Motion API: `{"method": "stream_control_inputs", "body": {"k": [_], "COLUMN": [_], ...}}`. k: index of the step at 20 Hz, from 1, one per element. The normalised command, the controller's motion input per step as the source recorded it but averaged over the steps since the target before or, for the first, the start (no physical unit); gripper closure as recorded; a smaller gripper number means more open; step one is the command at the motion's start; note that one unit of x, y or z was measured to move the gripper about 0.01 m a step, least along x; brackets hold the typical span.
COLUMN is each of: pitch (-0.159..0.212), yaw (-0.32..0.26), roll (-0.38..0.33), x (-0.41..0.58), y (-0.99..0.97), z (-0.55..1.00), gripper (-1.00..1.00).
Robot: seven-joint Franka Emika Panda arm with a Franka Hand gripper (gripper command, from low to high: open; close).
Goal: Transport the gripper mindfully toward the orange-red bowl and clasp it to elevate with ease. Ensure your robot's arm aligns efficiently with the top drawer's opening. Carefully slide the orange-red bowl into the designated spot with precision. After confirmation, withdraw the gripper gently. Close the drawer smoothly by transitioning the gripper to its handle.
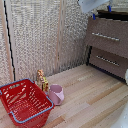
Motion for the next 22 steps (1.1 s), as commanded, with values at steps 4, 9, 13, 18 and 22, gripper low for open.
{"method": "stream_control_inputs", "body": {"k": [4,9,13,18,22], "pitch": [0.003,0.002,0.024,0.101,0.198], "yaw": [0.147,0.151,0.196,0.208,0.15], "roll": [-0.375,-0.375,-0.375,-0.35,-0.33], "x": [0.0,0.0,-0.007,-0.02,-0.11], "y": [0.0,0.0,-0.01,0.0,0.1], "z": [-0.16,-0.15,-0.25,-0.26,-0.17], "gripper": [-1.0,-1.0,-1.0,-1.0,-1.0]}}
